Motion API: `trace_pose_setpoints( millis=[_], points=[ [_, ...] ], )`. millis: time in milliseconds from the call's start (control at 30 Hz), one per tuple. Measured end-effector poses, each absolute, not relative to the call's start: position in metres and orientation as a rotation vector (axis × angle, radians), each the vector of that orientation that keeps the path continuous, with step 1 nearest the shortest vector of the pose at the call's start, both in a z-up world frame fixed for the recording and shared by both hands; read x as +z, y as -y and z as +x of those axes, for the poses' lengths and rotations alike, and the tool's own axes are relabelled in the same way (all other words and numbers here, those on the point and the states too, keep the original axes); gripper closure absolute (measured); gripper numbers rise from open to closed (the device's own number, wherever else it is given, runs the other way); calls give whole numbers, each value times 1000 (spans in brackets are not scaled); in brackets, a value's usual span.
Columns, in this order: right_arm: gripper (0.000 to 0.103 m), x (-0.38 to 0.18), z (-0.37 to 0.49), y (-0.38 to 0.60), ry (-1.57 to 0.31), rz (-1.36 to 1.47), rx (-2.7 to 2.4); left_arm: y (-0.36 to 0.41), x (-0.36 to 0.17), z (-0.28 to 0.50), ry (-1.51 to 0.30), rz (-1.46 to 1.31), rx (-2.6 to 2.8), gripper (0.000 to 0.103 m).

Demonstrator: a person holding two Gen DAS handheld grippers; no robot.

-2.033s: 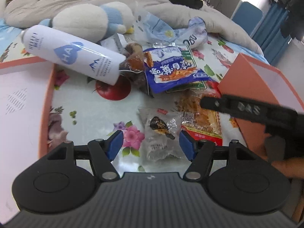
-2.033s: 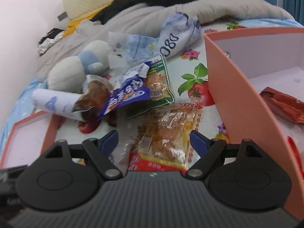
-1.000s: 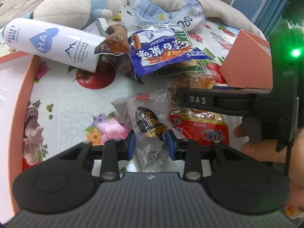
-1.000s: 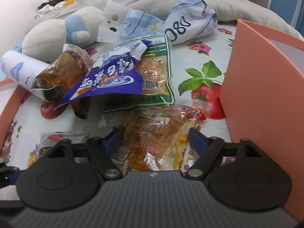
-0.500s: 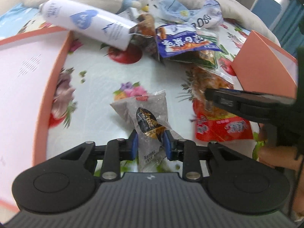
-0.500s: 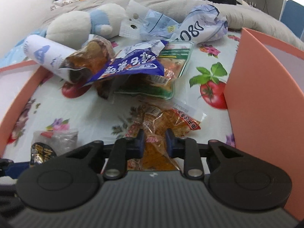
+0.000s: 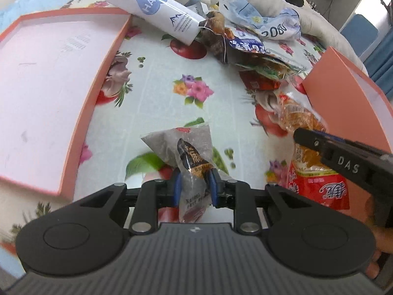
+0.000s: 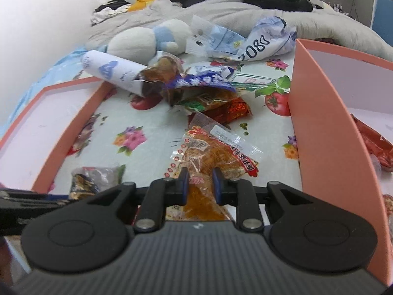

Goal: Organize snacks
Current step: 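Carry the clear snack and orange spicy pack over the deep pink box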

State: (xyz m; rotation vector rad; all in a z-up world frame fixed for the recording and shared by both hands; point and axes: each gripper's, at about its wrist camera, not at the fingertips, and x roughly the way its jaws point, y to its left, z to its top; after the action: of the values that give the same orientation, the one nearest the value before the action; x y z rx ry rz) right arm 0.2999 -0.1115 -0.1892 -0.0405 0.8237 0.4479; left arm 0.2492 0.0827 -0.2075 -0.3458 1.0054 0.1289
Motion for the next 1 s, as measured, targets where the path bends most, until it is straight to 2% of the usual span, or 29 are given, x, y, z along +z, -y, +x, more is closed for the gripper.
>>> trace_pose_setpoints(
  millis=[467,1000],
  points=[
    [80,-143,250,125,-718,-16,489,-86,-175,215,-966,-406,170,77],
    [80,-89,244,147,-647,0,501,-71,-83,214,-816,-418,105,77]
  ],
)
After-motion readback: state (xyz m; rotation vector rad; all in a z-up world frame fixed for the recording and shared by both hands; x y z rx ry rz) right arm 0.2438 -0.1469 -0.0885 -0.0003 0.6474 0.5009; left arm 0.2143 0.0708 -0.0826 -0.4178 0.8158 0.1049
